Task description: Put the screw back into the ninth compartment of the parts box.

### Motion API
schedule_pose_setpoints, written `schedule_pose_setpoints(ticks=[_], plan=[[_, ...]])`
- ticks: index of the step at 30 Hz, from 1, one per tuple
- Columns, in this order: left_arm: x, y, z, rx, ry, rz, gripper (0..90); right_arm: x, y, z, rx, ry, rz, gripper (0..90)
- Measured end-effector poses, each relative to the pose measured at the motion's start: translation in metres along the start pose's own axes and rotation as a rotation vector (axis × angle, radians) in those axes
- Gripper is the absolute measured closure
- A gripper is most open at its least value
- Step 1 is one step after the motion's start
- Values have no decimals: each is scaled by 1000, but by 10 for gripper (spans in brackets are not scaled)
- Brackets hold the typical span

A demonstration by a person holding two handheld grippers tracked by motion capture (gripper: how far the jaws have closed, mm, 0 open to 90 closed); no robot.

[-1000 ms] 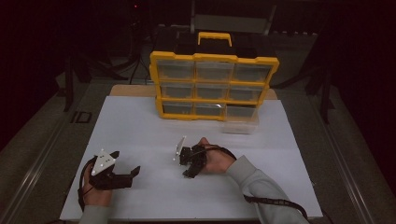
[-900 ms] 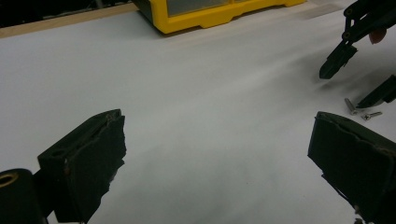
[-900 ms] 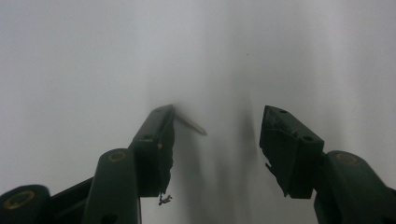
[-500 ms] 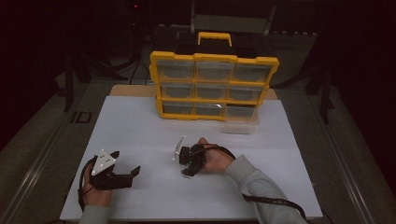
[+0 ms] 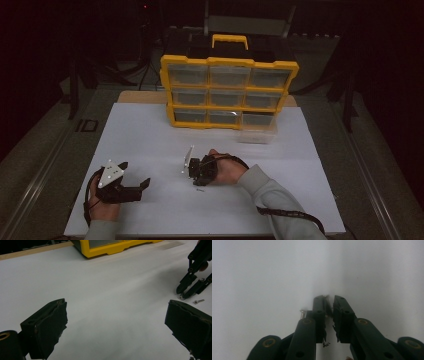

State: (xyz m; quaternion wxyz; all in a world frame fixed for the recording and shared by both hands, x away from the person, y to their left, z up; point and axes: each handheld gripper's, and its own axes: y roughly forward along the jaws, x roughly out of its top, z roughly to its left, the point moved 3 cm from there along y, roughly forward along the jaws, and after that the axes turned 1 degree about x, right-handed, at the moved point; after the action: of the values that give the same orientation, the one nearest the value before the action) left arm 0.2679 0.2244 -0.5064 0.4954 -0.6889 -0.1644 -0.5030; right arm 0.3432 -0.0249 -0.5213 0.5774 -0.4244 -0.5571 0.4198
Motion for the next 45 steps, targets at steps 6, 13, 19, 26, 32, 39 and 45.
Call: schedule_pose_setpoints(ticks=[6,13,19,26,32,39,45], plan=[[0,0,0,-1,-2,-3,47,3,1,-1,14,6,39,856],[0,-1,0,0,-1,-1,47,3,0,-2,27,11,57,880],[0,0,0,0,-1,0,47,-2,-3,-3,27,2,83,880],[0,0,0,2,0,2,47,-12,-6,-5,23,22,74,880],[0,0,0,1,-1,2,47,-15,-14,-6,16,35,59,880],[0,0,0,2,0,1,47,-17,-21,-8,10,37,58,880],[0,0,0,2,-2,0,47,-20,-26,-10,3,43,54,880]])
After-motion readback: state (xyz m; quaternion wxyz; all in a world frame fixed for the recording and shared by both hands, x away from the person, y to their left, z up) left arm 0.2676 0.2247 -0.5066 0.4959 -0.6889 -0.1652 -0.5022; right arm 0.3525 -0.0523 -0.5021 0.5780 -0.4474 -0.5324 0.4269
